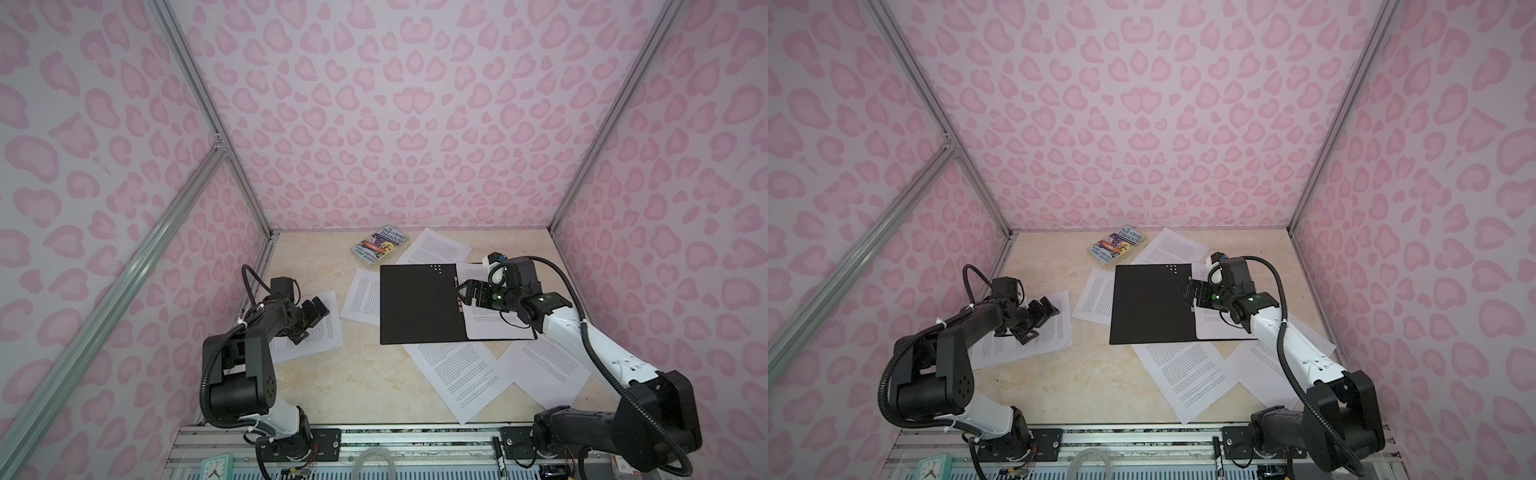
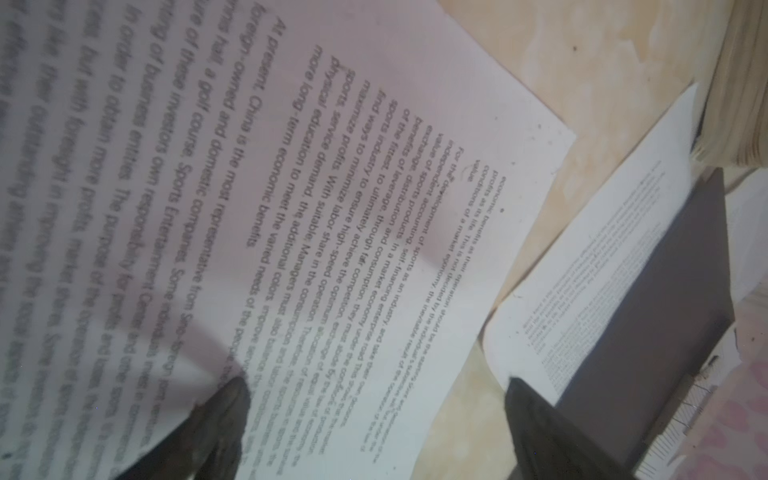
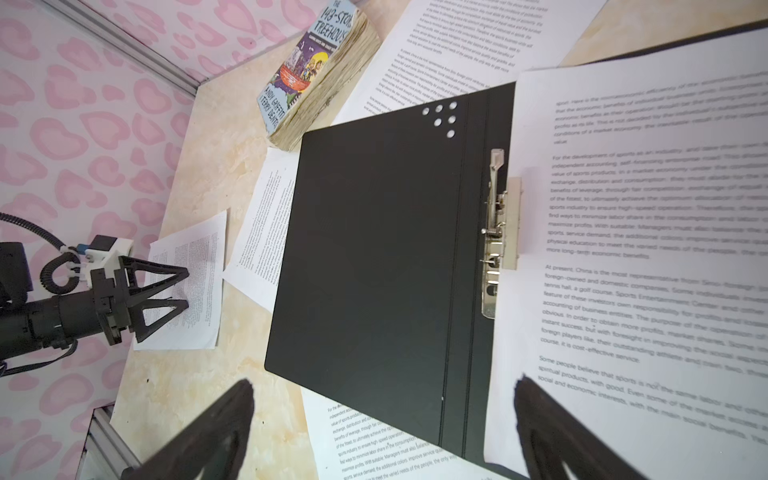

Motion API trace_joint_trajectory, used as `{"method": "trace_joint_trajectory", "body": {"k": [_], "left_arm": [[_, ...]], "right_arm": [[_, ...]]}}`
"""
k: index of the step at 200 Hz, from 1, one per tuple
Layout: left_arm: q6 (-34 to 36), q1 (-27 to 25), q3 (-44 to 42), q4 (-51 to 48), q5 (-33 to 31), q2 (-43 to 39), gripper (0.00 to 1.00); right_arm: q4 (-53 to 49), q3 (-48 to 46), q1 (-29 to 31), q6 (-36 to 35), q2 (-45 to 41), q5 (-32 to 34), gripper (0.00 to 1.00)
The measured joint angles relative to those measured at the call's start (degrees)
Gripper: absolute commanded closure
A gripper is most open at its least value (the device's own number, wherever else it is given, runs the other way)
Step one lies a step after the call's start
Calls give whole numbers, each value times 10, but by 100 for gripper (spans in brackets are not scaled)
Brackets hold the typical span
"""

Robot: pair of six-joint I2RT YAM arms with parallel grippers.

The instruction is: Put the files into the folder

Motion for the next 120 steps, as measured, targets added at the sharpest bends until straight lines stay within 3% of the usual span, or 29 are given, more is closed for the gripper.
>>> {"method": "trace_joint_trajectory", "body": {"k": [30,52,73,120], "left_arm": [[-44,-68,92,-9,32,44,3],[-58,-69,139,-6,37,36,3],[-50,-38,154,-26,36,21,3],[3,102,83,-84,-2,-25,3]], "right_arm": [[20,8,3,17,35,-16,3],[20,28,15,22,49,-19,3],[20,36,34,19,54,-18,3],[0,12,51,9,43,-19,3]]}}
